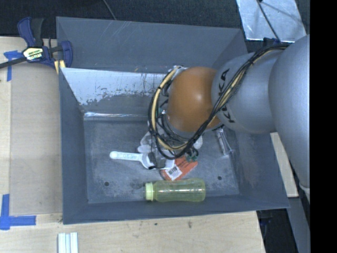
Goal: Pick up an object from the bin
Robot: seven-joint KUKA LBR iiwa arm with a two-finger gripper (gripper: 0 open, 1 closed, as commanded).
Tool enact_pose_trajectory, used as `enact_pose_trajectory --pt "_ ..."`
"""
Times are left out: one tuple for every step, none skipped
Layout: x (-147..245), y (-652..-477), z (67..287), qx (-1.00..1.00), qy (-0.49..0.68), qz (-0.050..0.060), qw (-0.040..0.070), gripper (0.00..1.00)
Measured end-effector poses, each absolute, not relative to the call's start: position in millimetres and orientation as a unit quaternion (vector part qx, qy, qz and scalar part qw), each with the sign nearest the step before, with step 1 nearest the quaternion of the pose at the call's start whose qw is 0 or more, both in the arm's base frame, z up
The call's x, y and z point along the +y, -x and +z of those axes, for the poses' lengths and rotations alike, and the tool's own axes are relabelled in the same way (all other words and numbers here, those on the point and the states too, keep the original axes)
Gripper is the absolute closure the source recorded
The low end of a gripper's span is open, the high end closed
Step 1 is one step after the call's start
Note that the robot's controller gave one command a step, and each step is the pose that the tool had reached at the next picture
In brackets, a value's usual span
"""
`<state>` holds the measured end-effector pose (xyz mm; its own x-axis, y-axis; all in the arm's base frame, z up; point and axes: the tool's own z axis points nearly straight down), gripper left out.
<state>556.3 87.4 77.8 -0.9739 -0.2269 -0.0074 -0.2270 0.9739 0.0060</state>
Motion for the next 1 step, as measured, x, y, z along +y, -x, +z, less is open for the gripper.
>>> enact_pose_trajectory --pt "102.7 -597.0 247.8 0.993 0.117 0.0 0.006 1.0"
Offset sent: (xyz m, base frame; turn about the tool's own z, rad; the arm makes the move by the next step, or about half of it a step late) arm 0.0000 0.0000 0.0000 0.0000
